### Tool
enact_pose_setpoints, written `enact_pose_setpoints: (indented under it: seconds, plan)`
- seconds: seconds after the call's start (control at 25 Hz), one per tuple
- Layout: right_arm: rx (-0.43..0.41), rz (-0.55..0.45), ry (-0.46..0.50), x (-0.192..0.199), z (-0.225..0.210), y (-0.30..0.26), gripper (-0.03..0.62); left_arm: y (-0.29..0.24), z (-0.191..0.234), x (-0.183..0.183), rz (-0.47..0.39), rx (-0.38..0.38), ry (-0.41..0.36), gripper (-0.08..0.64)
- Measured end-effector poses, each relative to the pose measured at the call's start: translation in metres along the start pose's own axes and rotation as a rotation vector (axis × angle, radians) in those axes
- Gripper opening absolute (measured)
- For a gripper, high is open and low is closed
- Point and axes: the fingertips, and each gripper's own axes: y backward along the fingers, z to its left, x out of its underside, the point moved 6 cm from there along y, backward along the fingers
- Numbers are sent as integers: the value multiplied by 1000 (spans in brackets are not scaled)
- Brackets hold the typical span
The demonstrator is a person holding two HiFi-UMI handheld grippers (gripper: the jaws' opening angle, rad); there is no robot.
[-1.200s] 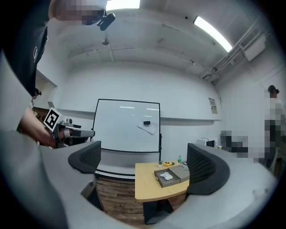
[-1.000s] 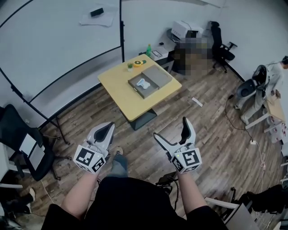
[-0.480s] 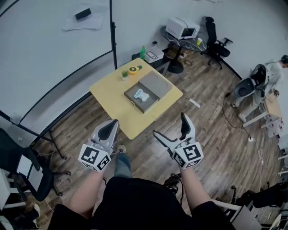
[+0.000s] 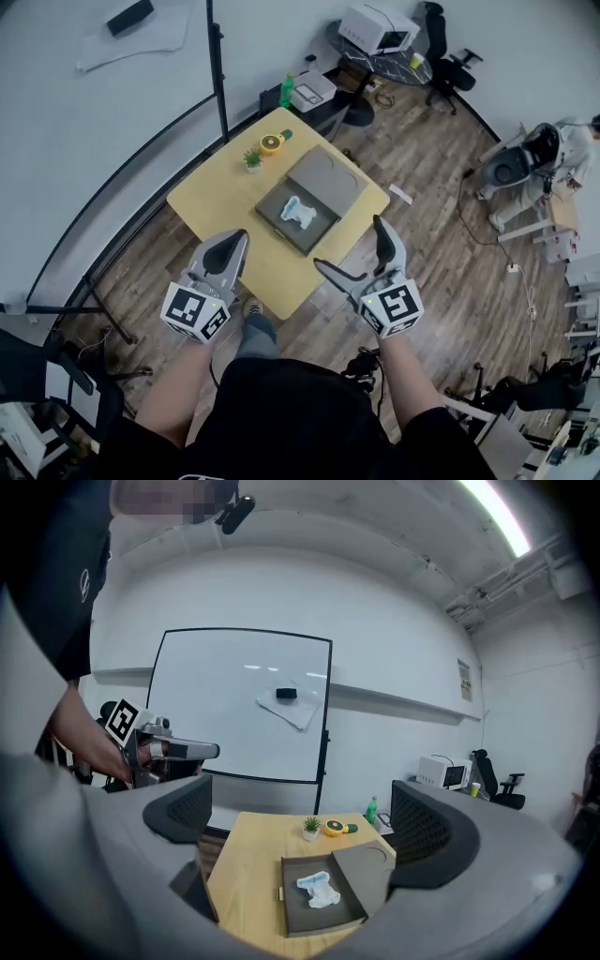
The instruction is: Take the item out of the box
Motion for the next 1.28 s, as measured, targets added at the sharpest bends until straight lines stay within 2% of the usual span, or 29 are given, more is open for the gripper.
enact_pose_setpoints:
  seconds: [0.24,0.48,0.88,1.28]
  plan:
    - [19,80,27,-3,-21,-58,597,-40,52,7,22,48,32,0]
    - [-6,158,37,2,-33,-92,595,-62,80,10,34,60,33,0]
    - [-158,302,86,38,-55,-135,591,-81,82,20,52,-4,36,0]
    - [-332,563,166,110,-68,-193,572,-92,79,41,80,-57,69,0]
